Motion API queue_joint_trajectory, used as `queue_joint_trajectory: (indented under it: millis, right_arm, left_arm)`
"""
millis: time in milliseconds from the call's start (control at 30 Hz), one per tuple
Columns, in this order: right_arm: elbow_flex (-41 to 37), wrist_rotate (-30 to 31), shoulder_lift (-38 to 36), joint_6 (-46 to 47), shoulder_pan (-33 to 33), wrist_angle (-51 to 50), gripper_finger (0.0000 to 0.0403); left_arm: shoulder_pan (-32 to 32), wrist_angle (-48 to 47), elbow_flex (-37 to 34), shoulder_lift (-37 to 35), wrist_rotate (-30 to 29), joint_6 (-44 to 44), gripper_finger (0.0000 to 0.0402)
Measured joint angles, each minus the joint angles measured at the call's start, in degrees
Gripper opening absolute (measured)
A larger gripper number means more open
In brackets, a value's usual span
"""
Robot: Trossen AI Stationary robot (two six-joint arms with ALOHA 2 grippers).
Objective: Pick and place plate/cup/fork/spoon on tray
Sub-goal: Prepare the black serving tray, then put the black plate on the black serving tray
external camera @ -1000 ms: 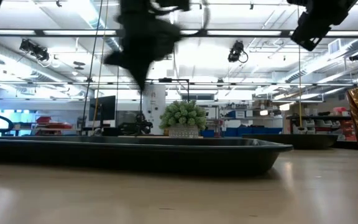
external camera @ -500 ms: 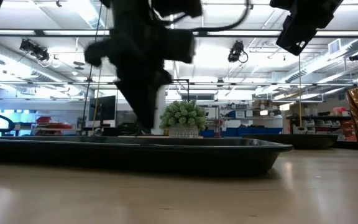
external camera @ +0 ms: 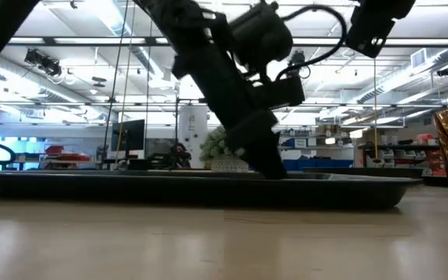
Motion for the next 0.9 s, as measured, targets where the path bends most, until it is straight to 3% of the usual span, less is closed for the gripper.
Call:
queue_joint_trajectory:
  millis: [133, 367, 667, 900]
  right_arm:
    - [0.1, 1.2, 1.9, 3.1, 0.0, -0.3, 0.0008]
    - [0.1, 11.8, 6.0, 2.4, -0.9, -2.5, 0.0008]
    - [0.5, 16.8, 7.7, -0.9, -8.1, -1.9, 0.0009]
    - [2.6, 16.9, 12.5, 16.7, -18.4, -5.4, 0.0009]
  left_arm:
    - [2.7, 0.7, 0.0, -0.2, -0.3, 2.2, 0.0]
    - [3.6, -0.6, 0.0, -5.6, -1.1, 3.6, 0.0]
    - [3.6, -20.7, 0.0, -25.2, -2.9, 6.4, 0.0]
    - [3.8, -35.7, 0.0, -41.5, -2.9, 9.3, 0.0006]
